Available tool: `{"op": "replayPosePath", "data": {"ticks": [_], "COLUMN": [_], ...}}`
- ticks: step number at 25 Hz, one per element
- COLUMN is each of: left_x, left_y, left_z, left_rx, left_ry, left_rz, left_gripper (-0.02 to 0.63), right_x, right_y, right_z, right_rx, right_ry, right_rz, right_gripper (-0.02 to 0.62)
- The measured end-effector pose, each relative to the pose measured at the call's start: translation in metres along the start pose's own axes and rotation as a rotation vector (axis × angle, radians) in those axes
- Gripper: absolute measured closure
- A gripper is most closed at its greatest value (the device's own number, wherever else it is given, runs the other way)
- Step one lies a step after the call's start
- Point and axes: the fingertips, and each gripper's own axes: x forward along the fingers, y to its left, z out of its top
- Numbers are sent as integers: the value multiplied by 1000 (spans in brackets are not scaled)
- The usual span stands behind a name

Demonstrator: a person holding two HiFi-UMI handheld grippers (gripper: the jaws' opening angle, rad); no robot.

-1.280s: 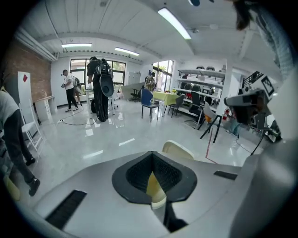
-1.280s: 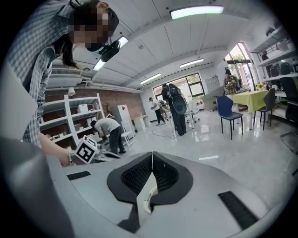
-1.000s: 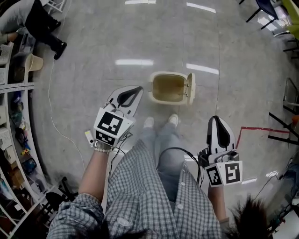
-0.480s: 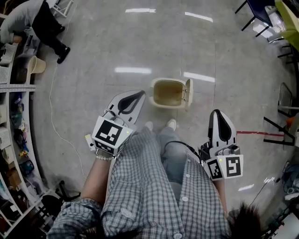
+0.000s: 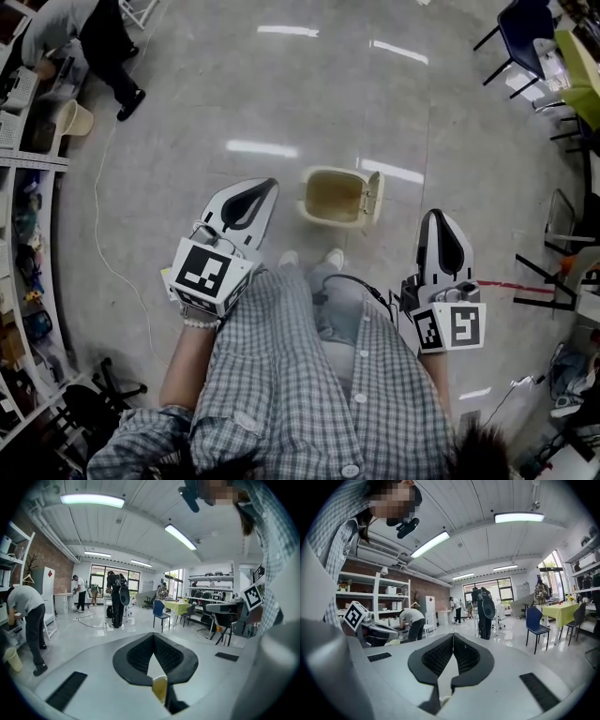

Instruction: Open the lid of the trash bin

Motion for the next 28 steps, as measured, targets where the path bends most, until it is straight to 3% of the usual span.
{"op": "replayPosePath", "data": {"ticks": [11,28], "left_x": [-11,-7], "left_y": [-1,3], "left_z": [15,27], "left_rx": [14,19], "left_ry": [-47,-100], "left_rz": [34,21], "left_gripper": [600,600], "right_x": [23,16], "right_y": [21,6], "right_z": [15,14], "right_rx": [-55,-82], "right_ry": [-16,-12], "right_rz": [80,32], "right_gripper": [577,577]}}
